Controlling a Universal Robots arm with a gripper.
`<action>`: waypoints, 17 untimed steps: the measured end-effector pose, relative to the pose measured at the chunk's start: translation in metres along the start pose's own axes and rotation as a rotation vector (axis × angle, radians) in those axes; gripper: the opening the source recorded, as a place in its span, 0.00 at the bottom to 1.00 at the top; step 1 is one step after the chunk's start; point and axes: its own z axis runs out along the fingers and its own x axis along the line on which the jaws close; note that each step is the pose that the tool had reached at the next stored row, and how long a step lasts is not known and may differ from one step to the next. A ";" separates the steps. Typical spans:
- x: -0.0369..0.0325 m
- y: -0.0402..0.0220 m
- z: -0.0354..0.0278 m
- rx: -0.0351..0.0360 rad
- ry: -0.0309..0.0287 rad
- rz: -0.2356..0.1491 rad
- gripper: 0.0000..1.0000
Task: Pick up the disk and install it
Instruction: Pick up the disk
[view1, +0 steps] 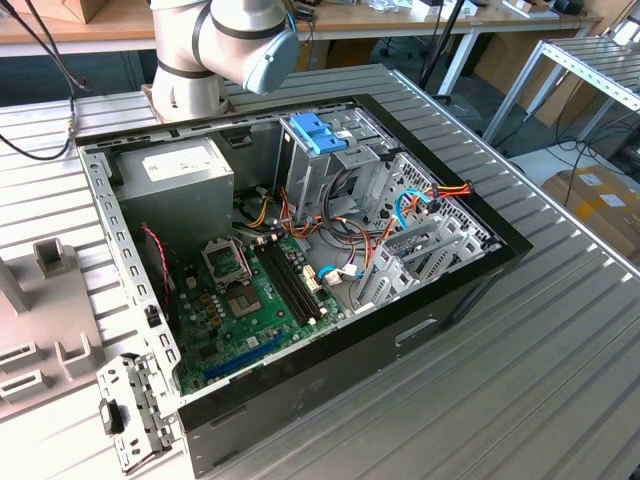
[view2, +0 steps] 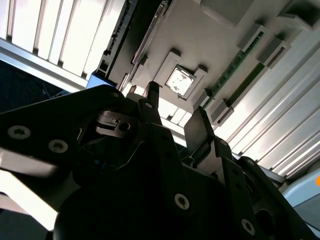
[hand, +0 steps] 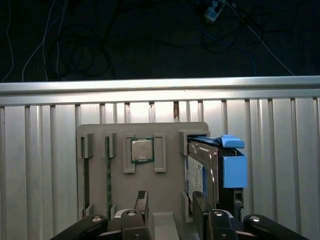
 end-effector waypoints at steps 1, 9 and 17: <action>0.0000 0.0002 0.0001 -0.0001 0.0000 0.000 0.48; 0.0001 0.0023 0.0014 0.0000 0.0000 0.000 0.48; 0.0002 0.0038 0.0027 0.0000 0.0000 0.000 0.48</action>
